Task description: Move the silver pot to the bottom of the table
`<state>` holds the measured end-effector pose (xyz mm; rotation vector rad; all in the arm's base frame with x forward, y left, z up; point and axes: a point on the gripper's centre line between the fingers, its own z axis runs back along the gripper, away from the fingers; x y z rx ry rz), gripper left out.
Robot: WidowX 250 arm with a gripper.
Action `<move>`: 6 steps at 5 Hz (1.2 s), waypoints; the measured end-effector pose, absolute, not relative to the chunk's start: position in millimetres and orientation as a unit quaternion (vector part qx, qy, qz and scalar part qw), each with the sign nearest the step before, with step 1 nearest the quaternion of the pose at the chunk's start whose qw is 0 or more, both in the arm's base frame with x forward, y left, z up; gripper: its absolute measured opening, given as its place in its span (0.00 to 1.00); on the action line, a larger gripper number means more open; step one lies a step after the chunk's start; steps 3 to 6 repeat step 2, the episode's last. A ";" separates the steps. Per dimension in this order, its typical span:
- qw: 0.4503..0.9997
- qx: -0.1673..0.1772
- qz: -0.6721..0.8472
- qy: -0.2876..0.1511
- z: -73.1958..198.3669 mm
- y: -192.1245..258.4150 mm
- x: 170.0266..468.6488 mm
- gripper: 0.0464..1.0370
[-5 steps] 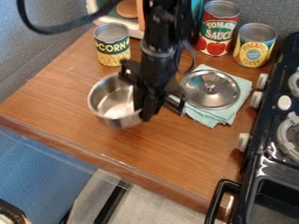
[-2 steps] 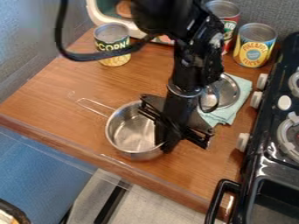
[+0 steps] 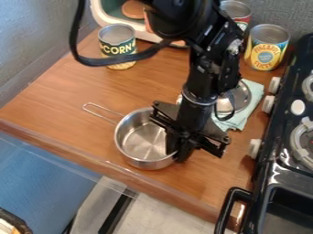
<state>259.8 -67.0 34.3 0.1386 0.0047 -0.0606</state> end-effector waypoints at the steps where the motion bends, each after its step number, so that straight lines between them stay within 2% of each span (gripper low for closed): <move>1: 0.997 0.065 -0.025 -0.013 54.6 -67.1 260.8 0.54; 2: 0.997 0.063 -0.035 -0.028 71.2 -69.1 261.3 0.84; 6: 0.997 0.063 -0.035 -0.028 71.2 -69.1 261.3 0.84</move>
